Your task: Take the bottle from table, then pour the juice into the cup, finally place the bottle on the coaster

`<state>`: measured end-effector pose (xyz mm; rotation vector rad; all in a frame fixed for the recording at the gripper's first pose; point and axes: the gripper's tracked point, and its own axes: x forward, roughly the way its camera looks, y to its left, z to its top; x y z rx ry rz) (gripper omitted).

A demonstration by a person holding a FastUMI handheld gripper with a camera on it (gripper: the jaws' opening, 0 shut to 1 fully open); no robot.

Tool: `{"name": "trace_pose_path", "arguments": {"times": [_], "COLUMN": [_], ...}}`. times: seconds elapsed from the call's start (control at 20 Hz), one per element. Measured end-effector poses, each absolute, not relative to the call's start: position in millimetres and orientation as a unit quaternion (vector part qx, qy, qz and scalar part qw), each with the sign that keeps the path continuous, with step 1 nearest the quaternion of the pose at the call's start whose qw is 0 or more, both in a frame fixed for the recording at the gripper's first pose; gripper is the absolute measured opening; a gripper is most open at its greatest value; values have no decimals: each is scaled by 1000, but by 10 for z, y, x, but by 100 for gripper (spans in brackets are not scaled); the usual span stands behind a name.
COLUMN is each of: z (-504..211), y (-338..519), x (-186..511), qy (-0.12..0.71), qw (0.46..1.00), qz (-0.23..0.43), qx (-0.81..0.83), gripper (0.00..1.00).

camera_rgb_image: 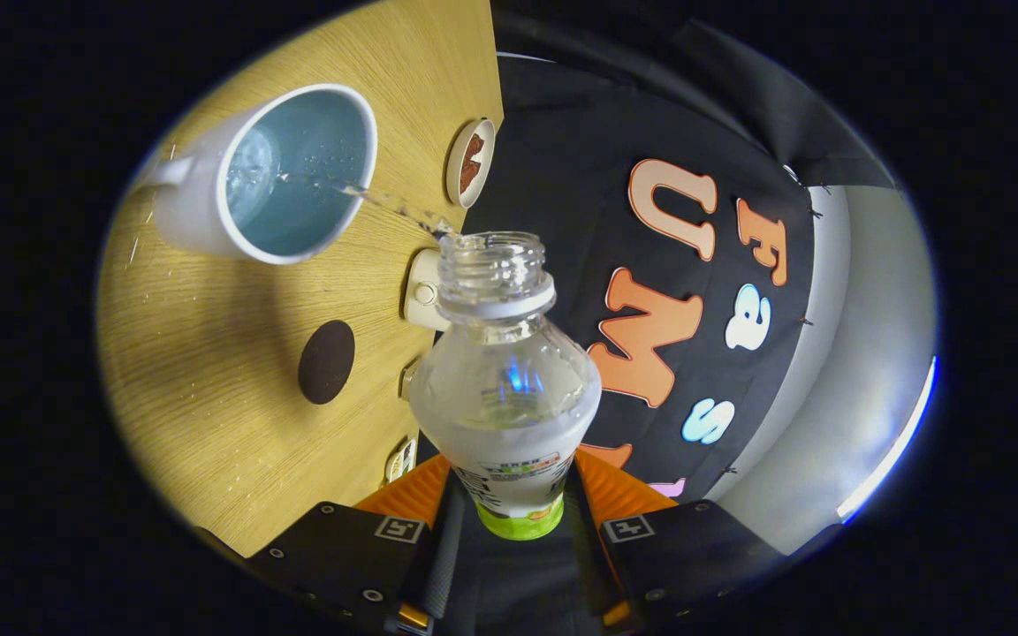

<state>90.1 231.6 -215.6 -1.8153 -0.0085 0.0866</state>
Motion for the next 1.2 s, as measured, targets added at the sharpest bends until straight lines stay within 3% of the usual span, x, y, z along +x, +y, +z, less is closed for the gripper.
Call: {"name": "trace_pose_path", "arguments": {"times": [1.2], "z": [-1975], "y": [2432], "x": [908], "qy": [-20], "qw": [570], "qz": [37], "qx": [-820], "gripper": [58]}}
